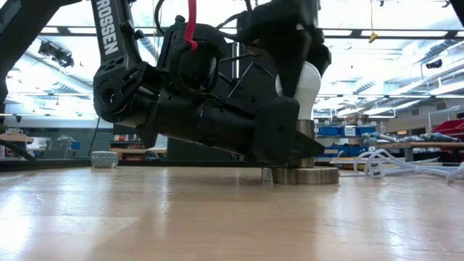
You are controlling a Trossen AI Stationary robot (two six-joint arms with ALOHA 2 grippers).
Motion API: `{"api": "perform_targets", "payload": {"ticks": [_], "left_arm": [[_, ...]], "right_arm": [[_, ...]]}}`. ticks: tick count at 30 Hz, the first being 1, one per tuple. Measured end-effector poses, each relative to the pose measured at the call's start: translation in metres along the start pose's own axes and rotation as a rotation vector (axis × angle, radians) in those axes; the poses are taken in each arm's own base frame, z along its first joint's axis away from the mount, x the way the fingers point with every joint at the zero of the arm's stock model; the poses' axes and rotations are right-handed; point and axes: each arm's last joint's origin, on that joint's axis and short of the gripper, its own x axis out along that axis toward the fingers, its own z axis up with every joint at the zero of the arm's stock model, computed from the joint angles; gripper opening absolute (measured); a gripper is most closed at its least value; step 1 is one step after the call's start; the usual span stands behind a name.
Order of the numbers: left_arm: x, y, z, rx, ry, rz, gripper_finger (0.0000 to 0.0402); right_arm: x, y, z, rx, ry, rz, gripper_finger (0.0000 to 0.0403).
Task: Screw lightbulb
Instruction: Remove the white lightbulb from the golden lamp
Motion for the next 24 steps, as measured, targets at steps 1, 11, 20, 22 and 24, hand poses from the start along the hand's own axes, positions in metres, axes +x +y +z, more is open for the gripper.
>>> {"api": "perform_targets", "payload": {"ticks": [1,11,20,22,24], "left_arm": [[0.000,0.000,0.000,0.000,0.000,0.000,0.0189],[0.000,0.000,0.000,-0.002,0.001,-0.001,0.0189],[0.000,-0.001,0.000,-0.002,0.001,-0.003,0.0189],[0.000,-0.001,0.000,-0.002,0.001,-0.003,0.0189],[0.000,-0.001,0.000,-0.002,0.001,-0.003,0.0189]], "right_arm": [[0.001,0.002,0.001,0.018,-0.019,0.006,0.0380],[0.010,0.006,-0.003,0.037,-0.053,-0.029,0.0377],[-0.019,0.002,-0.018,0.028,-0.226,-0.034,0.0380],[-0.025,-0.003,-0.025,0.039,-0.284,0.000,0.0383],[-0.024,-0.007,-0.031,0.058,-0.325,0.042,0.0385]]}}
